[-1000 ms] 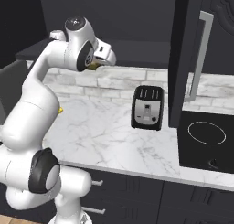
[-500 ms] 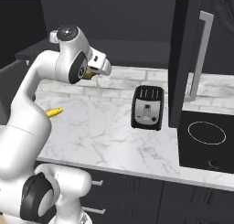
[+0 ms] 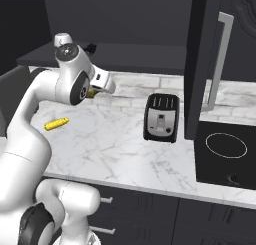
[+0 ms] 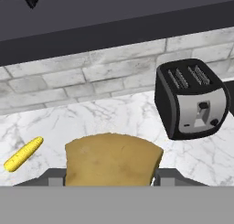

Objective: Pick the dish brush and sponge from the cabinet and place them on the counter.

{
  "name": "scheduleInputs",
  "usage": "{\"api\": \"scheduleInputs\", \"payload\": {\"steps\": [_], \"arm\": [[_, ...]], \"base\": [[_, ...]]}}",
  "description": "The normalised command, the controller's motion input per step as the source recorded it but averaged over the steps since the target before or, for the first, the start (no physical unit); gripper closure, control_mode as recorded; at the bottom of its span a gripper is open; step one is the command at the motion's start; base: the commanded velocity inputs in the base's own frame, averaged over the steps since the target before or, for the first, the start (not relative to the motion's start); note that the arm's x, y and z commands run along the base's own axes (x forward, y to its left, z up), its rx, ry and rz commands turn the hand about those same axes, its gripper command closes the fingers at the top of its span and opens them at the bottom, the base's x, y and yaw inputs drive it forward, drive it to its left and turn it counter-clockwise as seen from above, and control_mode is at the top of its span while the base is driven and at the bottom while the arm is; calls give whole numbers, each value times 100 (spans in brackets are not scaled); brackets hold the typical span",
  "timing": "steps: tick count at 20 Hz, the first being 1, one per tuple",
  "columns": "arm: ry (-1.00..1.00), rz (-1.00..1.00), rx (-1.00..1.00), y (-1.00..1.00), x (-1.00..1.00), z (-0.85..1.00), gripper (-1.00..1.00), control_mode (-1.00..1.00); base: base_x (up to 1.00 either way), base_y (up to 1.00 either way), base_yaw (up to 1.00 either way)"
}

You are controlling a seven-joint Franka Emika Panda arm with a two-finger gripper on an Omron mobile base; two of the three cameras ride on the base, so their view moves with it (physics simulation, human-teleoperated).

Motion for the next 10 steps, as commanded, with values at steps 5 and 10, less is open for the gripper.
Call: {"api": "scheduleInputs", "payload": {"steps": [5, 10], "arm": [[-2, 2, 0, 2, -13, -27, 100, -100], [-1, 2, 0, 0, -1, -29, 100, -100]], "base": [[0, 0, 0], [0, 0, 0]]}}
